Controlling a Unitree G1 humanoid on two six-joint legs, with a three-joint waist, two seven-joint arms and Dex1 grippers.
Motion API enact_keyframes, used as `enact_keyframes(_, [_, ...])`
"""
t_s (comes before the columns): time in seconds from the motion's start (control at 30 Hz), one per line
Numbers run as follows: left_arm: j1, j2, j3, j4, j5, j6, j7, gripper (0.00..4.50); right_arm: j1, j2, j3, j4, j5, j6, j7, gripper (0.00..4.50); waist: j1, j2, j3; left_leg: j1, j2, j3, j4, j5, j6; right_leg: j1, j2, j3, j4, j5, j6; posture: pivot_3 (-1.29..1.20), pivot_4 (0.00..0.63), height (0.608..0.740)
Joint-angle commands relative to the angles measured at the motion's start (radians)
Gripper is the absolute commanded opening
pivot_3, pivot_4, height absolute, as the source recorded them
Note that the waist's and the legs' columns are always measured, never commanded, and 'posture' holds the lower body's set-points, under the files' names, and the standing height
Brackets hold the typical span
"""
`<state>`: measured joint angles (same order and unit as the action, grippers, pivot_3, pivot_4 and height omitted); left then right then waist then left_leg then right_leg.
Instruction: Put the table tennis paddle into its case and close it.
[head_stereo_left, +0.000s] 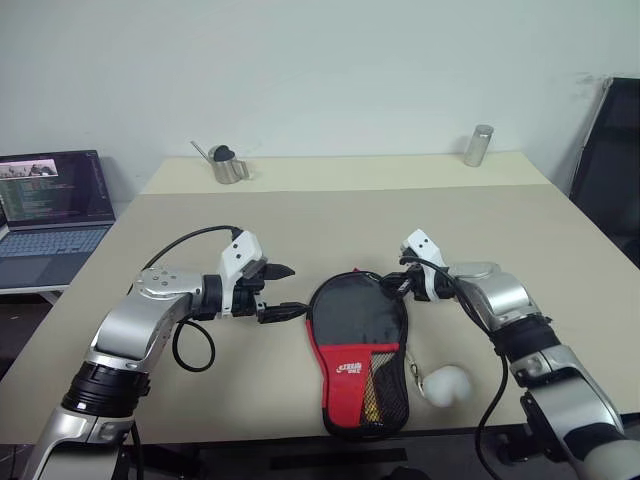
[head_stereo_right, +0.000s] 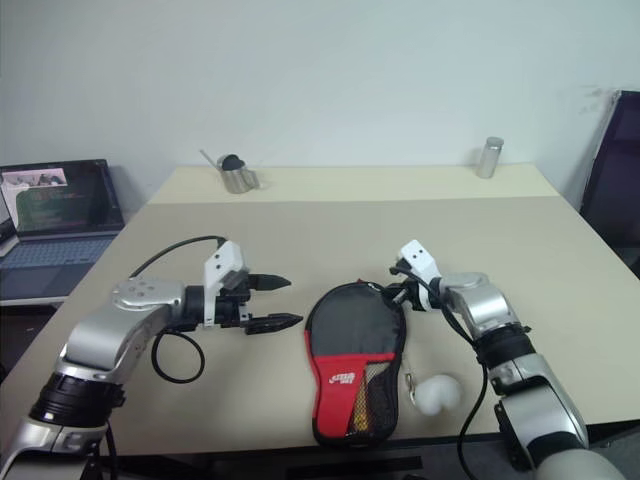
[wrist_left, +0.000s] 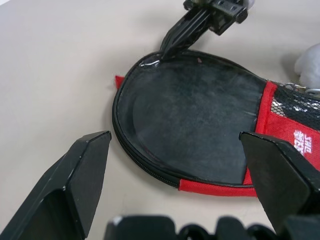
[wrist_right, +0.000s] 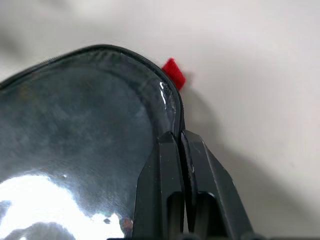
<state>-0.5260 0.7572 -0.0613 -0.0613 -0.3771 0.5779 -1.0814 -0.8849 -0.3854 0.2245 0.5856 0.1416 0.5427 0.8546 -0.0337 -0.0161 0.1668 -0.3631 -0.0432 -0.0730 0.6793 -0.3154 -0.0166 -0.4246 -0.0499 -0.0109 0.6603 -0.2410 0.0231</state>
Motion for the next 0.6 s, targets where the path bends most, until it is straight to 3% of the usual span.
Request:
enact_keyframes(0.03, [-0.019,-0.011,0.007,-0.029,-0.008,-0.007,0.005,4.50,-0.091,0.030,-0.014,0.115,-0.036,-0.116,-0.010,0.02,-0.001,0.000,0.000,0.000,0.000,0.000,0.000,0.000,0.000,0.000,0.000,0.000,0.001,0.000,0.000,0.00,0.150,0.740])
enact_keyframes(0.3, [-0.017,-0.053,-0.014,-0.055,-0.009,0.004,0.025,4.50,-0.219,0.087,-0.045,0.379,-0.081,-0.266,-0.039,0.02,-0.002,0.000,0.000,0.000,0.000,0.000,0.000,0.000,-0.001,-0.001,0.000,0.001,0.002,0.000,0.000,0.00,0.150,0.740])
enact_keyframes(0.5, [-0.021,-0.069,-0.028,-0.066,-0.014,0.008,0.023,4.50,-0.223,0.090,-0.038,0.424,-0.106,-0.298,-0.014,0.02,0.000,0.000,0.000,0.000,0.000,0.000,0.000,0.000,-0.001,-0.001,0.000,0.001,0.002,0.000,0.000,0.00,0.150,0.740])
enact_keyframes(0.6, [-0.034,-0.088,-0.044,-0.060,-0.010,0.005,0.022,4.50,-0.205,0.082,-0.052,0.400,-0.092,-0.281,0.011,0.65,0.000,0.000,0.000,0.000,0.000,0.000,0.000,0.000,-0.001,-0.001,0.000,0.001,0.002,0.000,0.000,0.00,0.150,0.740])
